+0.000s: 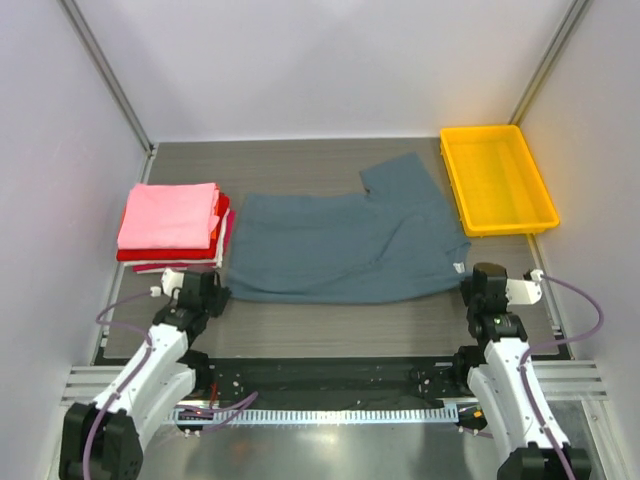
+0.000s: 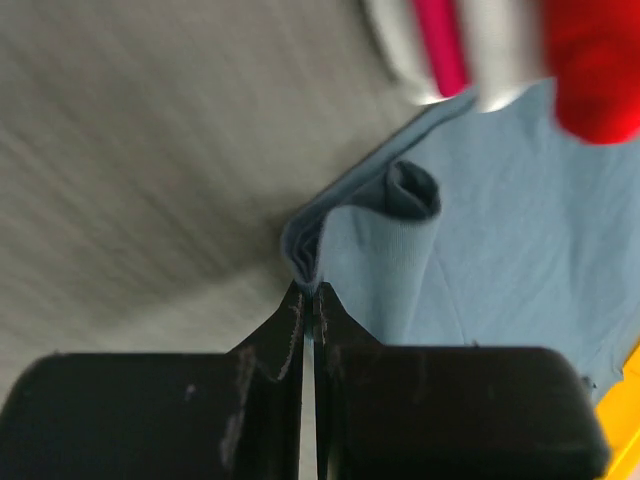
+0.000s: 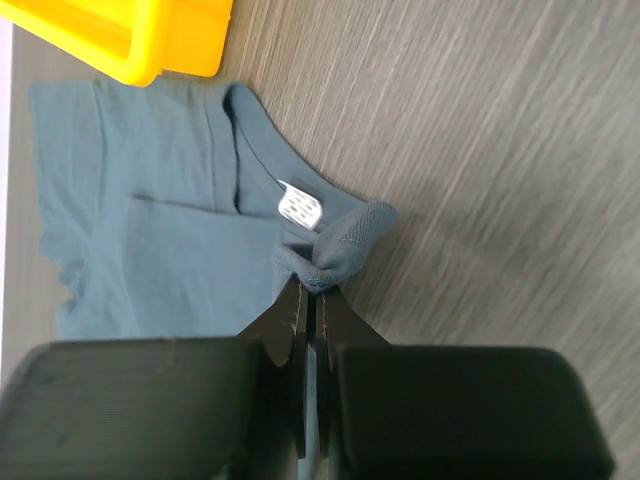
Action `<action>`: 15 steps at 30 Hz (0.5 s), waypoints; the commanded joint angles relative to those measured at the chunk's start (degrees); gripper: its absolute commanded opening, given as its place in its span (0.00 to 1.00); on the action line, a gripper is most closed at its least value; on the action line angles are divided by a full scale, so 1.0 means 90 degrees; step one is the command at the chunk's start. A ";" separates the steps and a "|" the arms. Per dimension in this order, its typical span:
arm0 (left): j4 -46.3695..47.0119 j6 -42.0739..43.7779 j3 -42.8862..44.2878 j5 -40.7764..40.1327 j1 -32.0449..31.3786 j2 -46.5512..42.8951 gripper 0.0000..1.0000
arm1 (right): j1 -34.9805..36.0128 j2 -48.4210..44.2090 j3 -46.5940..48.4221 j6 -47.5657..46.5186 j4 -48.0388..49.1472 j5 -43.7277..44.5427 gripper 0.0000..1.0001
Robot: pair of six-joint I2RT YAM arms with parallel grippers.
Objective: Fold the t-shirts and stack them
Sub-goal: Fold the tshirt
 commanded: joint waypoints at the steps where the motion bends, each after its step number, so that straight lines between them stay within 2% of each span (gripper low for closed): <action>1: -0.0190 -0.0198 -0.0246 -0.0044 0.0048 -0.0867 0.00 | -0.0007 -0.0591 -0.0035 0.0086 -0.0207 0.0363 0.01; 10: -0.0572 -0.0296 -0.0823 0.0005 0.0048 -0.1720 0.00 | -0.0007 -0.0631 -0.0123 -0.0050 -0.0657 0.0296 0.01; 15: -0.0914 -0.0140 -0.0151 -0.0200 0.0048 -0.1555 0.00 | -0.0007 -0.0466 0.0383 -0.0314 -0.0696 0.0422 0.01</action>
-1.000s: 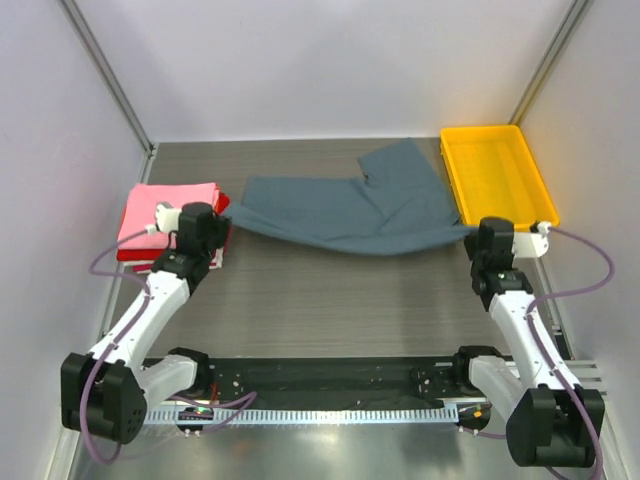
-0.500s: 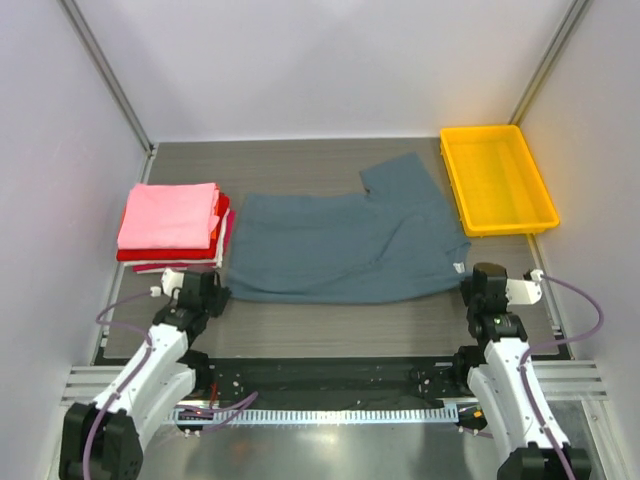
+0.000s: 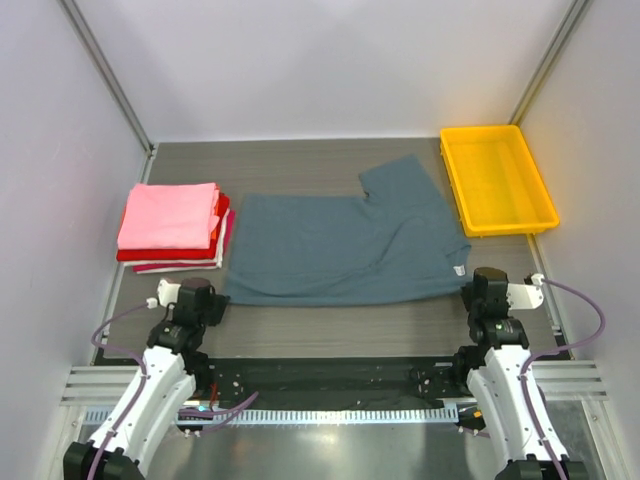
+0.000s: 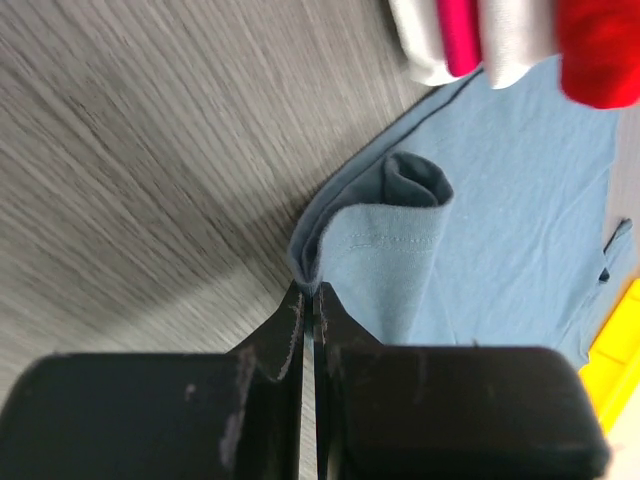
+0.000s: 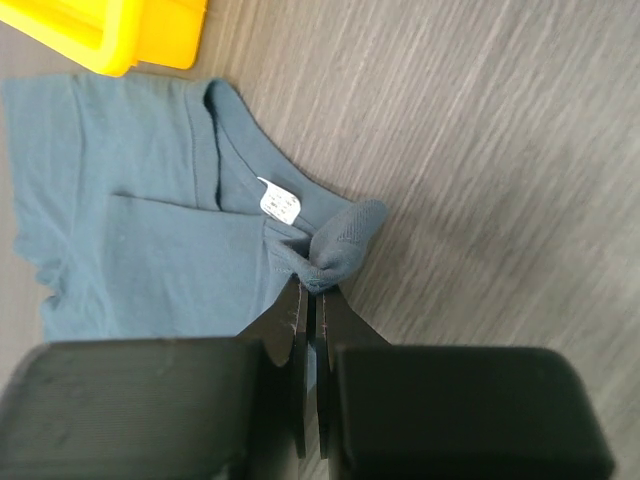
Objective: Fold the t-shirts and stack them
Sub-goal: Fold the tshirt
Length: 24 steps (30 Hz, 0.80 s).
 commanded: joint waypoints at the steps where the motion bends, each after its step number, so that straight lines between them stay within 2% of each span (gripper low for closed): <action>1: -0.0353 0.0132 0.0695 -0.0413 0.0045 0.0189 0.00 | -0.0007 0.0309 0.0774 -0.0212 -0.0028 0.0403 0.01; 6: -0.0520 0.0162 0.1993 -0.0707 0.0045 0.1163 0.00 | -0.0007 0.1148 0.1722 -0.0105 -0.0028 0.0540 0.01; 10: -0.0510 0.0250 0.3164 -0.0854 0.0045 0.2110 0.00 | -0.0007 0.2037 0.3115 -0.0046 -0.0018 0.0482 0.01; 12: -0.0656 0.0386 0.4091 -0.0874 0.0103 0.2483 0.00 | -0.0007 0.2486 0.3684 -0.0037 -0.0067 0.0433 0.01; 13: -0.0754 0.0464 0.4791 -0.0845 0.0123 0.2823 0.00 | -0.0007 0.2614 0.4287 -0.0056 -0.0154 0.0375 0.01; 19: -0.1388 0.0894 0.7039 -0.1000 0.0133 0.3110 0.00 | -0.0007 0.2840 0.6400 -0.0309 -0.0526 0.0550 0.01; 24: -0.1711 0.0953 0.7903 -0.1050 0.0133 0.2750 0.00 | -0.0007 0.2645 0.7387 -0.0456 -0.0604 0.0764 0.01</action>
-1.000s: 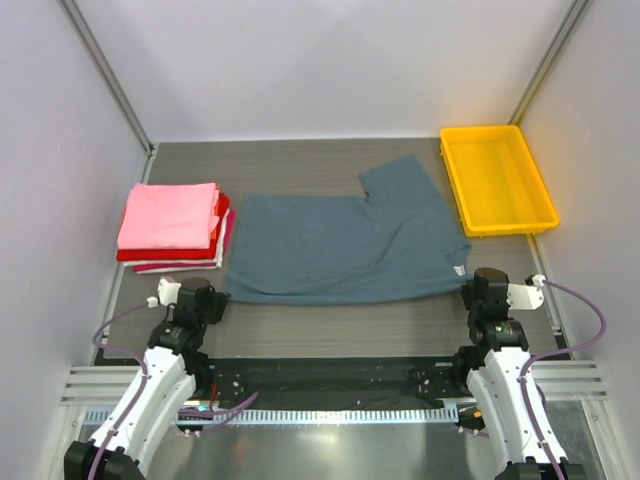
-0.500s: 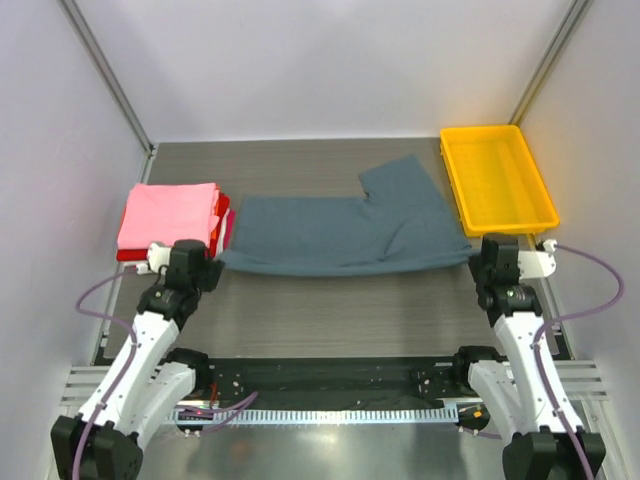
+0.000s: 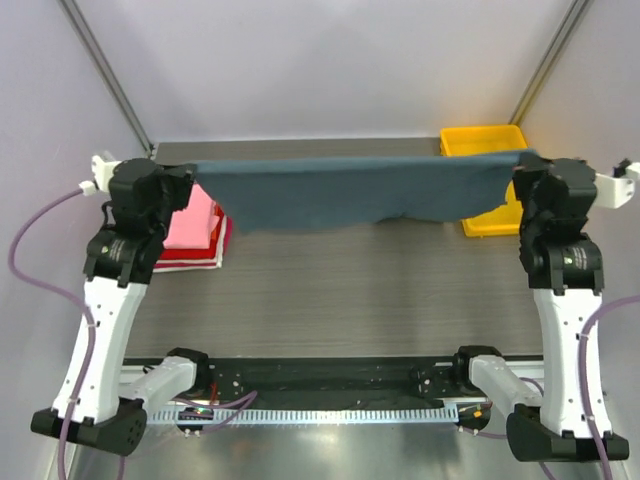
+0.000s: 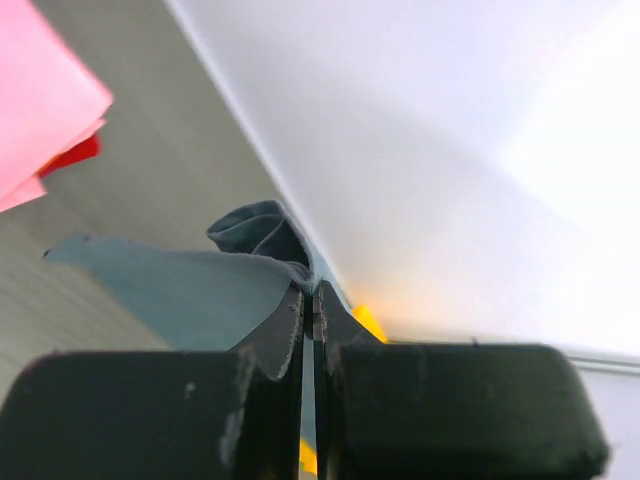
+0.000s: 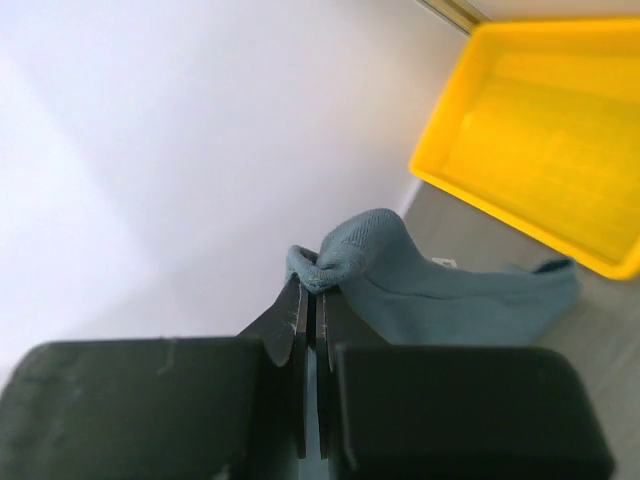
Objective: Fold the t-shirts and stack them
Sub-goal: Fold the tshirt
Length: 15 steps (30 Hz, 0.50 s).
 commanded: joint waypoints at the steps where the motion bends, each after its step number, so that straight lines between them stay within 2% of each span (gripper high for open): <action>1: -0.0432 0.0205 0.0498 -0.0423 0.0068 -0.0408 0.00 | -0.0012 -0.0274 0.0757 -0.0192 -0.0021 0.0546 0.01; 6: -0.0451 0.0186 0.0665 -0.0501 0.0077 -0.0809 0.01 | -0.0012 -0.0490 0.1052 -0.0192 -0.0022 0.0653 0.01; 9: -0.0587 0.0283 0.0918 -0.0647 0.0077 -0.0722 0.01 | -0.0012 -0.0422 0.1140 -0.0192 -0.0012 0.0722 0.01; 15: -0.0745 0.0157 0.1290 -0.0687 0.0068 0.0146 0.00 | -0.0012 0.0357 0.1131 0.0061 -0.0002 0.0595 0.01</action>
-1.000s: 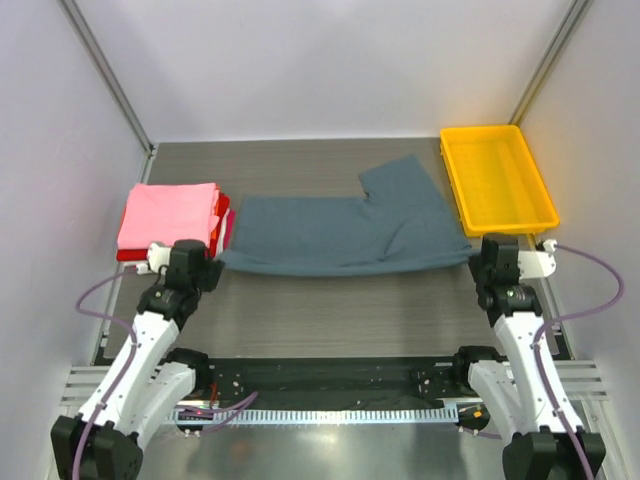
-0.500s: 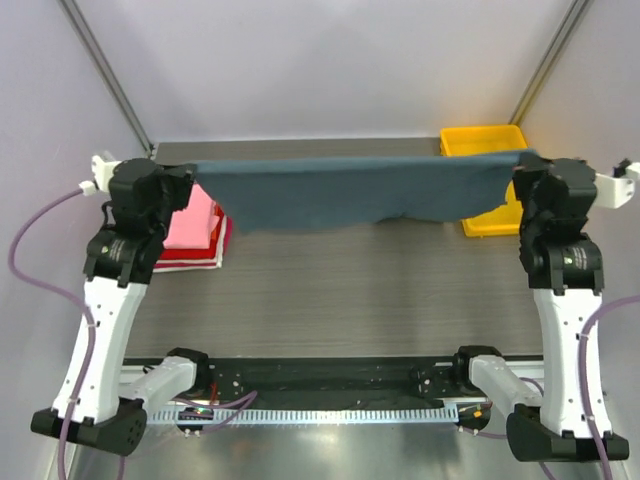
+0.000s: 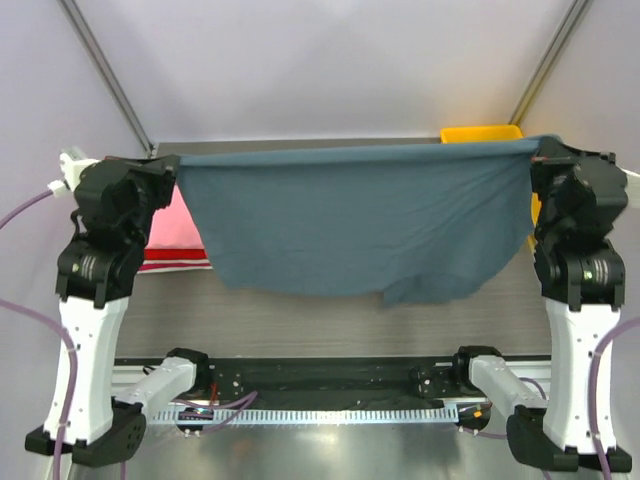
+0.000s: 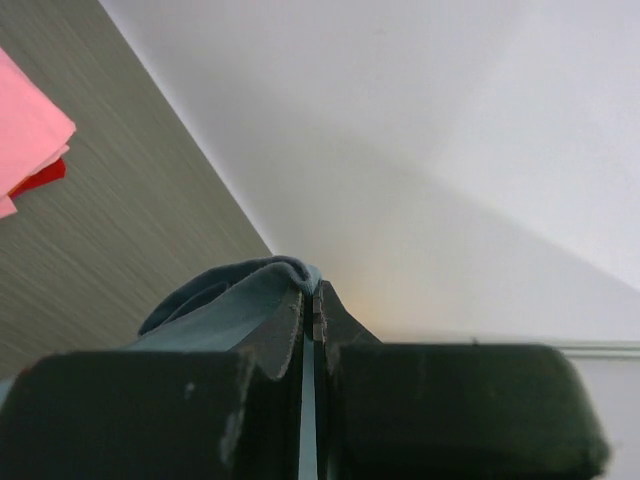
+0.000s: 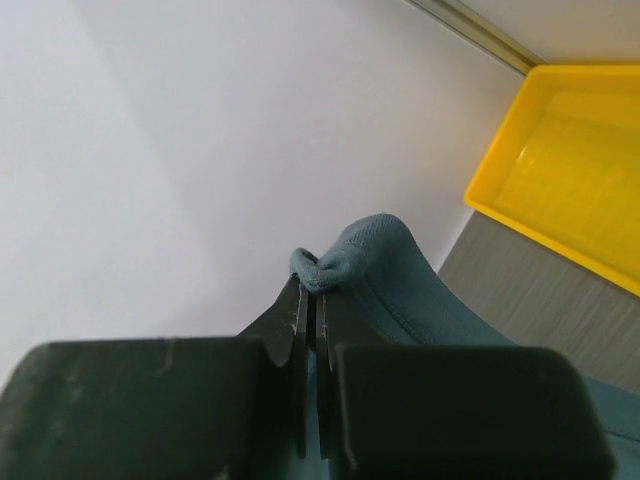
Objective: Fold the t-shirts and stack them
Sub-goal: Fold the tshirt
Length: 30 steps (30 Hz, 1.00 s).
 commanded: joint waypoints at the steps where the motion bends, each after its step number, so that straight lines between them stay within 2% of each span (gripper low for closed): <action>1: -0.0089 0.0025 0.0202 -0.0575 0.0070 0.0611 0.00 | -0.0039 0.0675 0.0116 0.0181 0.0170 0.0457 0.01; 6: 0.0165 -0.0004 0.0777 -0.0214 0.0236 0.1850 0.00 | -0.0039 0.1680 0.0602 0.0143 0.0522 0.0213 0.01; 8: 0.0253 -0.0014 0.1353 0.0108 0.0430 0.2405 0.00 | -0.0048 0.2227 0.1256 0.0094 0.0600 0.0086 0.01; 11: 0.0069 0.0025 0.2669 0.0528 0.0791 0.3051 0.01 | -0.0184 0.3006 0.2378 0.0161 0.0669 -0.0187 0.01; 12: 0.0010 0.0025 0.3379 0.0664 0.0889 0.3469 0.00 | -0.0282 0.3184 0.2961 0.0220 0.0678 -0.0459 0.01; 15: 0.0067 -0.0131 0.4407 0.1240 0.1261 0.4193 0.00 | -0.0643 0.3897 0.4065 0.0503 0.0678 -0.1112 0.01; 19: 0.0662 -0.0453 0.4539 0.1768 0.1681 0.4499 0.00 | -0.0888 0.4543 0.4793 0.0728 0.0688 -0.1604 0.01; 22: 0.1170 -0.0463 0.3867 0.1905 0.1701 0.4499 0.00 | -0.0966 0.4515 0.4142 0.0865 0.0912 -0.1769 0.01; 24: 0.2307 -0.0444 0.2224 0.2178 0.1730 0.4286 0.00 | -0.1073 0.4271 0.2304 0.1156 0.1649 -0.2323 0.01; 25: 0.2314 -0.0444 0.2214 0.2179 0.1750 0.4178 0.00 | -0.1113 0.4135 0.2293 0.1313 0.2013 -0.2530 0.01; 26: 0.2971 -0.0511 0.1247 0.2218 0.1759 0.4070 0.00 | -0.1171 0.4008 0.1143 0.1479 0.2393 -0.2686 0.01; 27: 0.3307 -0.0541 0.0774 0.2228 0.1779 0.3944 0.00 | -0.1230 0.3755 0.0580 0.1664 0.3142 -0.2814 0.01; 28: 0.3851 -0.0541 0.0334 0.2247 0.1808 0.3768 0.00 | -0.1327 0.3646 0.0072 0.1830 0.3478 -0.2912 0.01; 30: 0.4149 -0.0522 -0.0689 0.2547 0.1857 0.3650 0.00 | -0.1386 0.3480 -0.1030 0.1813 0.3851 -0.3195 0.01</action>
